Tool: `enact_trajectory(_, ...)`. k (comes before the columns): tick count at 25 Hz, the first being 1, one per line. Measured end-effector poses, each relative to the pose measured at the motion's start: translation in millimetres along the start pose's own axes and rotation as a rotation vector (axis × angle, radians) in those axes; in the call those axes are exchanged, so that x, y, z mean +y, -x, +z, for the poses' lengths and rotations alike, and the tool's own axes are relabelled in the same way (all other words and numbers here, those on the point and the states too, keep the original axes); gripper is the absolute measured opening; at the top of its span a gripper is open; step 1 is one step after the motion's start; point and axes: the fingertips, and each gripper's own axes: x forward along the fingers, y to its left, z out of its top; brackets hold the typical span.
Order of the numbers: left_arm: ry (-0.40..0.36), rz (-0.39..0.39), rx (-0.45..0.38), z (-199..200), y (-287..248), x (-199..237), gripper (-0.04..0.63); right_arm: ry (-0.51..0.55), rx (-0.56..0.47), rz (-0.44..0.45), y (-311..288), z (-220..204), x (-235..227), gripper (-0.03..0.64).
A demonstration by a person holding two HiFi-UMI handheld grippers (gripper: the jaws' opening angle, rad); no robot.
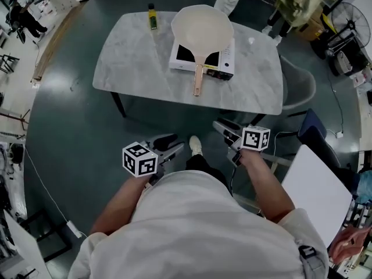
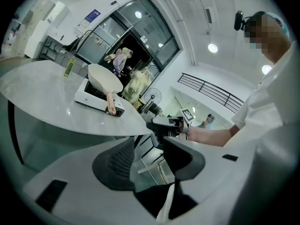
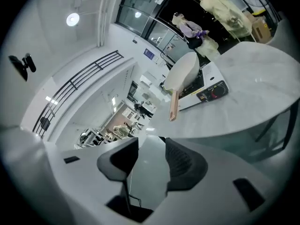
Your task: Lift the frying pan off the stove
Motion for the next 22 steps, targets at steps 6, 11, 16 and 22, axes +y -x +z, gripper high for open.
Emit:
enact_trajectory(6,0.065,0.050,-0.024,55,-51,44,0.216,-0.073,0.046,0.094,-55,90,-46,0.211)
enact_trajectory(11,0.151,0.088,-0.025,77,-92,81,0.250,-0.143,0.092,0.164,-103,141,-77,0.248)
enact_trajectory(16,0.247,0.144,-0.037,89,-128,123,0.261,-0.209,0.146,0.234,-155,172,-100,0.268)
enact_trajectory(22,0.326,0.160,-0.023,91,-163,159,0.272,-0.262,0.199,0.271,-202,190,-115,0.310)
